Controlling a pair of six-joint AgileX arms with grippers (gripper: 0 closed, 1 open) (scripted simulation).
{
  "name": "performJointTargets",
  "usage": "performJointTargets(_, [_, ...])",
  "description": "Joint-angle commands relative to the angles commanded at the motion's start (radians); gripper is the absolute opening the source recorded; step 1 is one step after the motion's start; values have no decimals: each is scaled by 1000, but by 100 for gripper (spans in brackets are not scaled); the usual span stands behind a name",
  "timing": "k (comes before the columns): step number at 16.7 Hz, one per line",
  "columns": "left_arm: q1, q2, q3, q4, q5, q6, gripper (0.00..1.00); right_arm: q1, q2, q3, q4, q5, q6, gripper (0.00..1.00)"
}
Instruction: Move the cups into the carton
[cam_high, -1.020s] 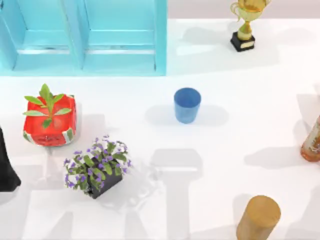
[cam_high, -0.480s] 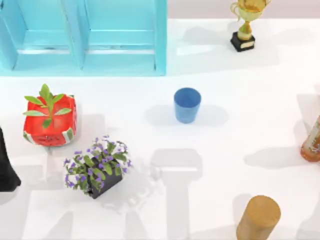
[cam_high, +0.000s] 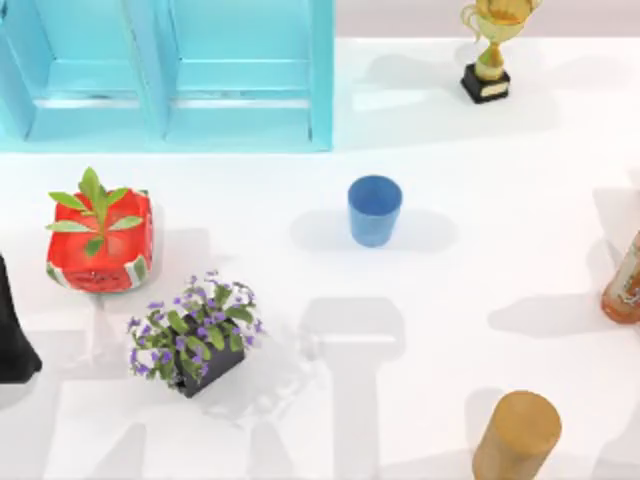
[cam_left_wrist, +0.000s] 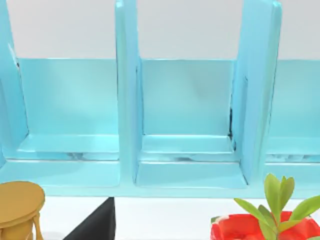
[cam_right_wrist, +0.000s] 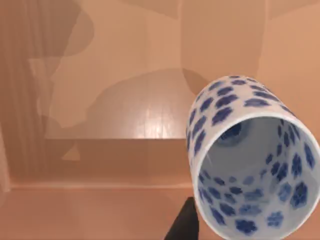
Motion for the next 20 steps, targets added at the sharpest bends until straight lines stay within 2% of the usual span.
performJointTargets(4, [0,0,0,0,0,0,100,0,0,0,0,0,0,98])
performJointTargets(5, [0,0,0,0,0,0,100,0,0,0,0,0,0,100])
performJointTargets(15, [0,0,0,0,0,0,100,-1,5,16,-16,-1,-4,100])
performJointTargets(20, [0,0,0,0,0,0,100,-8,15,201,-205,-5,-7,100])
